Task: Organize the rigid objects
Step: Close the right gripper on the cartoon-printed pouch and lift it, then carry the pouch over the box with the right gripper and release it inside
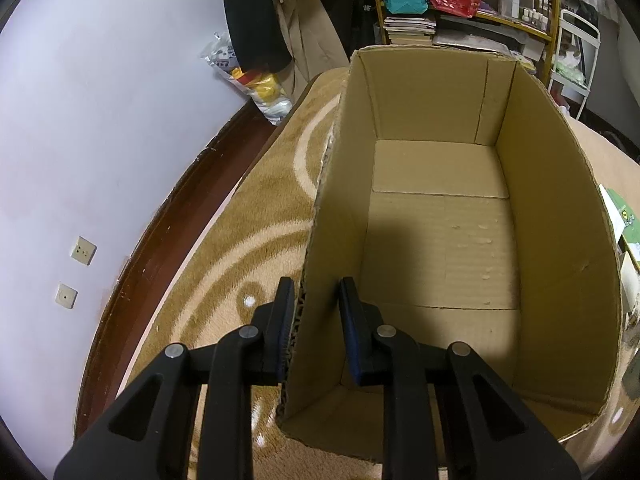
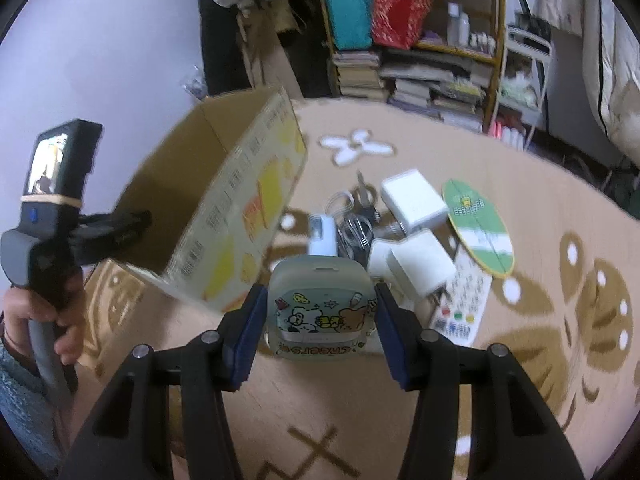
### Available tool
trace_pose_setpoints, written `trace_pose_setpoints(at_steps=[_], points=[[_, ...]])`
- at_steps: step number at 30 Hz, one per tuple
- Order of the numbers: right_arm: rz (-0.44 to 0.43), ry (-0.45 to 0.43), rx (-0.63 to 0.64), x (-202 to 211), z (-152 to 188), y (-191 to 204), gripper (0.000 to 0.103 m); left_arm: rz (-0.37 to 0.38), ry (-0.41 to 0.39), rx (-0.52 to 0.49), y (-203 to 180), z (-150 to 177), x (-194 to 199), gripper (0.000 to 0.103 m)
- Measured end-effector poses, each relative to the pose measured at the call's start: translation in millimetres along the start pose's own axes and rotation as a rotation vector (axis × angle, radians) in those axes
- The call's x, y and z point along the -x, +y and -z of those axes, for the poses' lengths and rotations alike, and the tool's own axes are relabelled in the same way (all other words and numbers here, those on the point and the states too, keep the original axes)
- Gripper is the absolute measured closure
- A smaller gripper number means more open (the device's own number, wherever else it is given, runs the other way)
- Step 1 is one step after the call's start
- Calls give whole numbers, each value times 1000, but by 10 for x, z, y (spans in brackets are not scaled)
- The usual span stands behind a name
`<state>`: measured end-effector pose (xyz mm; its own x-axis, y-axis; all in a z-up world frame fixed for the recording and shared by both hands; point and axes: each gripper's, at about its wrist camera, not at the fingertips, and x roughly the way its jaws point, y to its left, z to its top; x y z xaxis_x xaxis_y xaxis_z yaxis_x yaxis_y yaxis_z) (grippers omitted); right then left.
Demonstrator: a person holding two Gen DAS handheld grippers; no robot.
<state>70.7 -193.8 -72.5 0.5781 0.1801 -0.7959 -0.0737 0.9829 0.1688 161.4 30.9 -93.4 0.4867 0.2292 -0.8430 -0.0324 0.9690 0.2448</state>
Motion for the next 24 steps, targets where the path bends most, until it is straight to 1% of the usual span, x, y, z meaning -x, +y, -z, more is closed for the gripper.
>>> trace_pose_setpoints(at_steps=[7, 12, 20, 24], points=[[-10, -65, 40, 57, -221, 169, 46, 17, -5, -10, 32, -9, -16, 82], [-1, -123, 54, 112, -394, 293, 46, 5, -12, -23, 8, -9, -25, 82], [-54, -192, 108, 151, -726, 561, 46, 3, -14, -28, -1, -6, -19, 82], [-82, -210, 122, 157, -861, 704, 46, 3, -16, -29, -5, -4, -14, 82]])
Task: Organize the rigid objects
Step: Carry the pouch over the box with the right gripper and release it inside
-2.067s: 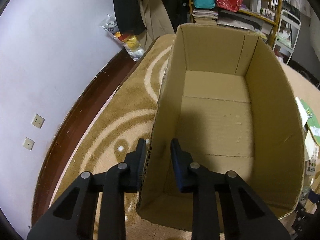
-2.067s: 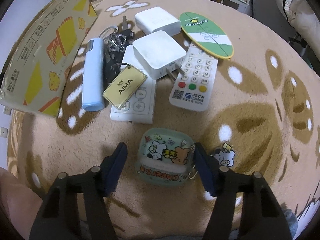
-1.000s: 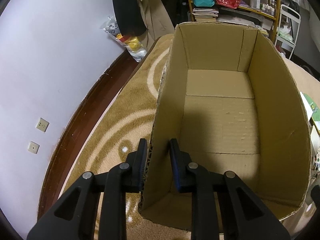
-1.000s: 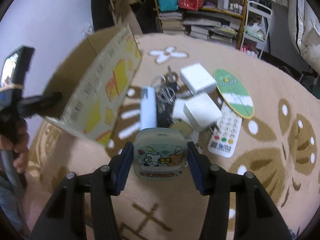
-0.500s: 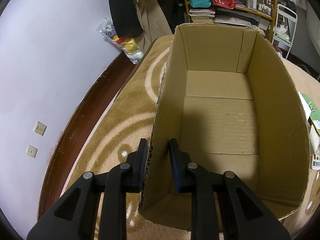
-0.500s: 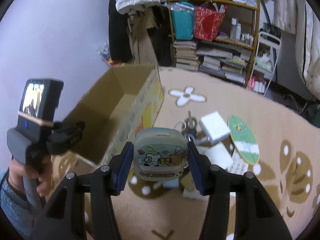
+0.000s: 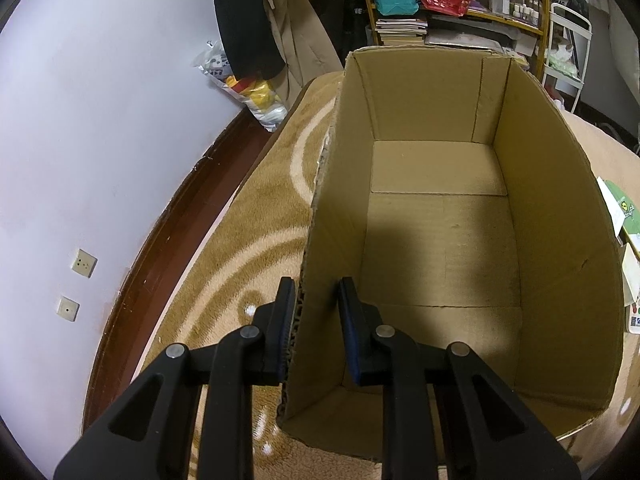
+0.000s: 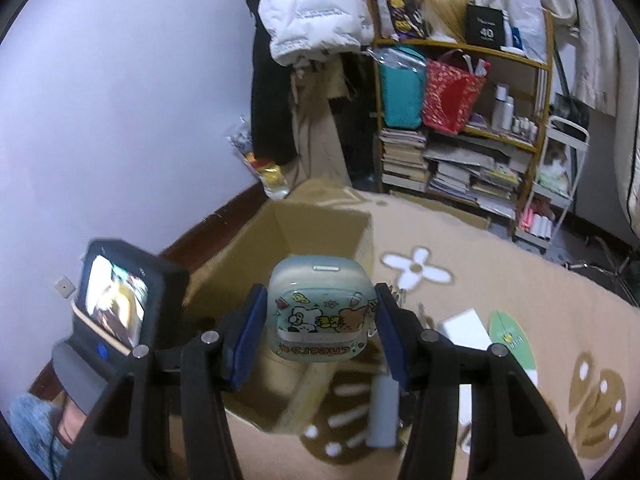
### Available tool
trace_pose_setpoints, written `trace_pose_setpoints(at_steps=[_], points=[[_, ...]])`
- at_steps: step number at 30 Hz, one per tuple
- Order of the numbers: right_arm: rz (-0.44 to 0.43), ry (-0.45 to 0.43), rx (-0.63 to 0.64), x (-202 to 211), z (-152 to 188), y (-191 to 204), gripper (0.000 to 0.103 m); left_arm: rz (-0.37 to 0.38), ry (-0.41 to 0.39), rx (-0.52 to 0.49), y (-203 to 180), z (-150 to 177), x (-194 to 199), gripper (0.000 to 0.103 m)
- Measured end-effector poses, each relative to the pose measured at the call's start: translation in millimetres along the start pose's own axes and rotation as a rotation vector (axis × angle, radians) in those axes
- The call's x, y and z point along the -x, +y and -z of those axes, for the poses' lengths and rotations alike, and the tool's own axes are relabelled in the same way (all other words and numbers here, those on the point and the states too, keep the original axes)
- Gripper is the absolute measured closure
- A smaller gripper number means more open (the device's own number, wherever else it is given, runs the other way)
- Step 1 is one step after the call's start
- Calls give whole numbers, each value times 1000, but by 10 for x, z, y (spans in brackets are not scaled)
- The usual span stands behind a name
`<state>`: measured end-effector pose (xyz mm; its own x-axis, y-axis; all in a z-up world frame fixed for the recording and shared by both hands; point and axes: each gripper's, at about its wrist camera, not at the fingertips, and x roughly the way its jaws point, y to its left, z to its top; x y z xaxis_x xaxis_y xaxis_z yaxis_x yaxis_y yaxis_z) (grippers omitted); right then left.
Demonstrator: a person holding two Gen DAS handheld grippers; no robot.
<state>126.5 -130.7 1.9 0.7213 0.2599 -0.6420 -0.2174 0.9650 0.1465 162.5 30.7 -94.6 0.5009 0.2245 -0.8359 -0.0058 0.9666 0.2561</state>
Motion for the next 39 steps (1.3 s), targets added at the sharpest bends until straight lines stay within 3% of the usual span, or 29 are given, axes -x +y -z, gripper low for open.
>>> trace_pose_setpoints(at_steps=[6, 15, 27, 29, 30, 34, 37, 39], points=[[-31, 3, -6, -167, -109, 133, 46, 8, -2, 6, 17, 0, -4, 82], [-59, 56, -37, -442, -1, 164, 46, 9, -7, 1, 30, 11, -28, 82], [-93, 58, -36, -496, 60, 169, 46, 79, 33, 34, 52, 0, -99, 84], [-87, 63, -26, -495, 51, 185, 46, 55, 16, 20, 27, 2, -78, 84], [-83, 63, -23, -486, 54, 186, 43, 54, 12, 15, 22, 1, -70, 84], [-47, 53, -32, -427, 89, 104, 11, 60, 9, 28, 39, -4, -58, 84], [-16, 48, -70, -386, 121, -25, 0, 65, 9, 43, 69, -1, -50, 83], [-4, 45, -95, -362, 151, -128, 0, 71, 8, 49, 84, 2, -44, 83]])
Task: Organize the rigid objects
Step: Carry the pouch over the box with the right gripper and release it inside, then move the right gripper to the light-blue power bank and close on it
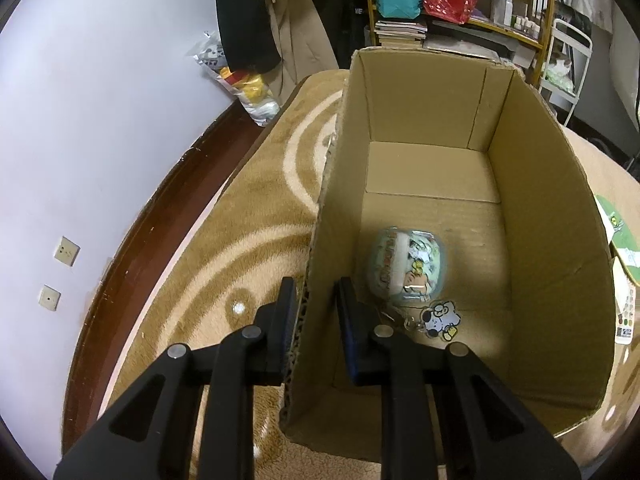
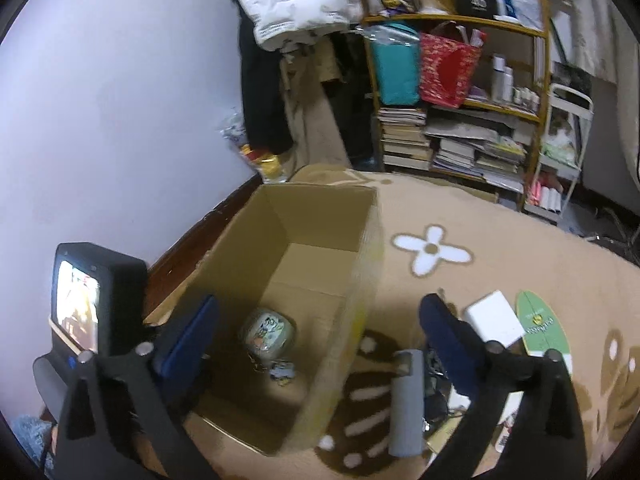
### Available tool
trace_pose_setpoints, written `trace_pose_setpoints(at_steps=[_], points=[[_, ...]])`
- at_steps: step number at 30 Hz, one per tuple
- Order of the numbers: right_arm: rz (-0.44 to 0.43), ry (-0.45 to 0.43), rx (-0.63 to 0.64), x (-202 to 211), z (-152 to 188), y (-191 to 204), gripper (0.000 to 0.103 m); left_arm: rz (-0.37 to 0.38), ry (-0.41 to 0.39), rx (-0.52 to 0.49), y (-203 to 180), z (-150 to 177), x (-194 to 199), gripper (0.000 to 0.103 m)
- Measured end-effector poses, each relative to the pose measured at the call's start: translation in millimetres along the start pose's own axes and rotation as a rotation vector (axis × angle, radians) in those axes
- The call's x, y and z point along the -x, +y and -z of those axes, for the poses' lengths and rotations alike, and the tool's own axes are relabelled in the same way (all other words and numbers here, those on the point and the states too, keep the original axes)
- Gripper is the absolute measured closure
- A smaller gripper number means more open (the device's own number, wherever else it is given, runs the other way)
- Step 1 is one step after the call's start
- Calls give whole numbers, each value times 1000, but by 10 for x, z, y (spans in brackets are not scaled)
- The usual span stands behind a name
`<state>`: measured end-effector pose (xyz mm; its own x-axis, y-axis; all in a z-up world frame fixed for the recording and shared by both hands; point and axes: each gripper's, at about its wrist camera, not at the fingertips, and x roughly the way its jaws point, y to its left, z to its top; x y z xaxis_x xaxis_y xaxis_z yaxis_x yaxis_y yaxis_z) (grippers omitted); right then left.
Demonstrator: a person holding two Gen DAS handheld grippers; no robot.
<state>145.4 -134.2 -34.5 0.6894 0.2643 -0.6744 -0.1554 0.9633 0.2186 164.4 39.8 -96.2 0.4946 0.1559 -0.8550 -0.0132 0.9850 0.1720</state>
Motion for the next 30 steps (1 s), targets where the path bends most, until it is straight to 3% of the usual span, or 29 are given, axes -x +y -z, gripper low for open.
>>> trace_pose_setpoints(at_steps=[7, 14, 22, 27, 30], points=[[114, -58, -63, 97, 119, -358, 0, -9, 3, 7, -5, -3, 0, 83], [96, 8, -92, -77, 330, -596, 0, -17, 2, 6, -25, -13, -3, 82], [96, 94, -60, -307, 630, -567, 0, -20, 4, 6, -21, -27, -17, 82], [60, 117, -120, -392, 706, -662, 0, -23, 2, 2, -19, -27, -14, 82], [70, 115, -143, -391, 702, -723, 7, -25, 1, 0, -25, -22, -13, 82]])
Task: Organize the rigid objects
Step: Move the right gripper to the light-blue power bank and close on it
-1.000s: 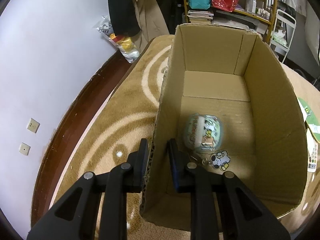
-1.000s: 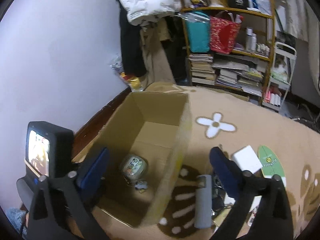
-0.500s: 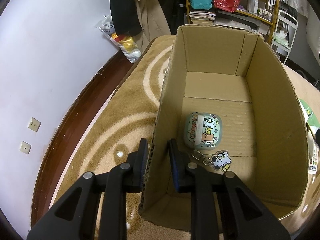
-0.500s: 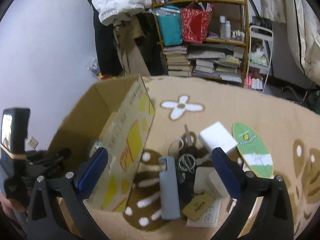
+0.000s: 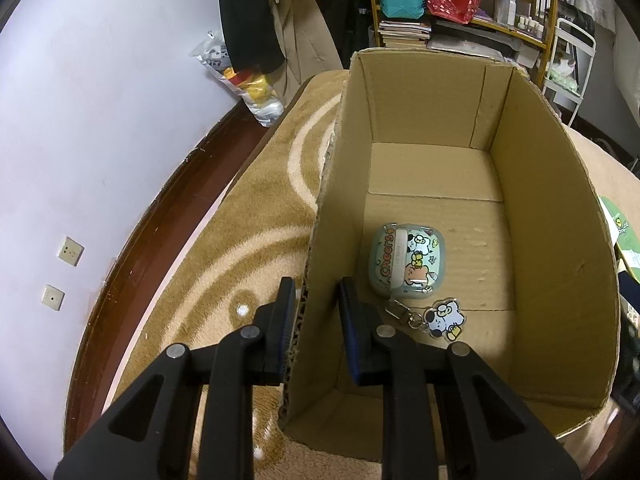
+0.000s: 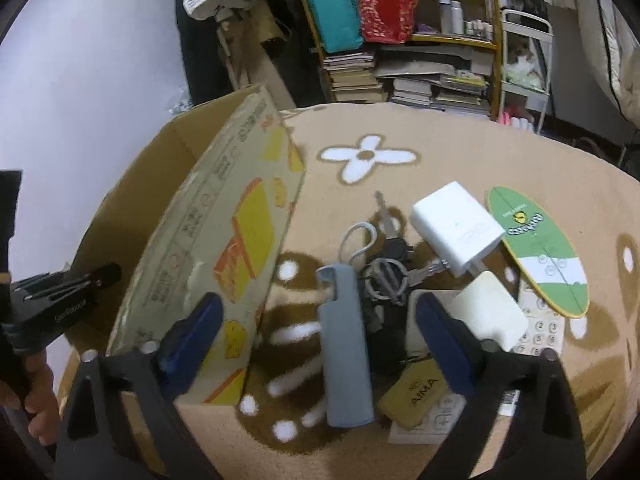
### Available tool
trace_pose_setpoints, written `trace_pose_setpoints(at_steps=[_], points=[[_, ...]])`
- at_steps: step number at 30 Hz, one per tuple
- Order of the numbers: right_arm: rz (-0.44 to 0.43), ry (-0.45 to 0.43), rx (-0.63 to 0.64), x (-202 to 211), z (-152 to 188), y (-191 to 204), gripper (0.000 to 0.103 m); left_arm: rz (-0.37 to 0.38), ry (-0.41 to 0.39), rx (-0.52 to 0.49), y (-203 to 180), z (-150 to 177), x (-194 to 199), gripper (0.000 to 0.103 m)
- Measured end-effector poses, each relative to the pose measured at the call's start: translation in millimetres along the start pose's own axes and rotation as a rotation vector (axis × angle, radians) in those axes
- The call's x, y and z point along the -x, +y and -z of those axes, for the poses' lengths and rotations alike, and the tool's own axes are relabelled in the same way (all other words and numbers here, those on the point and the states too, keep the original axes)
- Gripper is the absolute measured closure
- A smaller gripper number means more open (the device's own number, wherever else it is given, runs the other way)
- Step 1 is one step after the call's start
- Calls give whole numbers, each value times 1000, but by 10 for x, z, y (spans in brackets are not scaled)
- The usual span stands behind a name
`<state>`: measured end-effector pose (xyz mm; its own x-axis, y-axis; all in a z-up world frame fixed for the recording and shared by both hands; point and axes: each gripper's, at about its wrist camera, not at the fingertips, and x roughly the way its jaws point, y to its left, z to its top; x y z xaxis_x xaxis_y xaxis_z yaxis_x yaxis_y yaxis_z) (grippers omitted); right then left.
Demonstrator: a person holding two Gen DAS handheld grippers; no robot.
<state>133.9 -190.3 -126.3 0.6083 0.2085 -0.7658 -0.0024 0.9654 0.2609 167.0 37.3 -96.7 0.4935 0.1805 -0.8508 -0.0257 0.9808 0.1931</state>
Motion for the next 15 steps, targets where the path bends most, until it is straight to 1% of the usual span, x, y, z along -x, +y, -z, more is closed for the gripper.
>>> trace_pose_setpoints(at_steps=[2, 3, 5, 7, 8, 9, 10, 15], points=[[-3, 6, -19, -17, -5, -53, 8, -1, 1, 1, 1, 3, -4, 82], [0, 6, -24, -20, -2, -70, 10, -1, 1, 1, -1, 2, -1, 82], [2, 13, -27, -37, 0, -84, 18, -1, 0, -1, 0, 2, -1, 82], [-9, 32, -30, -77, 4, -88, 33, 0, 0, 1, 1, 2, -1, 82], [-13, 43, -27, -100, 9, -85, 37, -1, 1, 0, 0, 1, -2, 82], [-15, 58, -20, -133, 13, -74, 45, -1, 0, -1, 0, 4, -4, 82], [-15, 70, -13, -158, 22, -65, 49, 0, 1, 1, 1, 2, -1, 82], [-1, 119, -1, -274, 86, -48, 61, -2, 0, -1, 0, 1, 0, 82]])
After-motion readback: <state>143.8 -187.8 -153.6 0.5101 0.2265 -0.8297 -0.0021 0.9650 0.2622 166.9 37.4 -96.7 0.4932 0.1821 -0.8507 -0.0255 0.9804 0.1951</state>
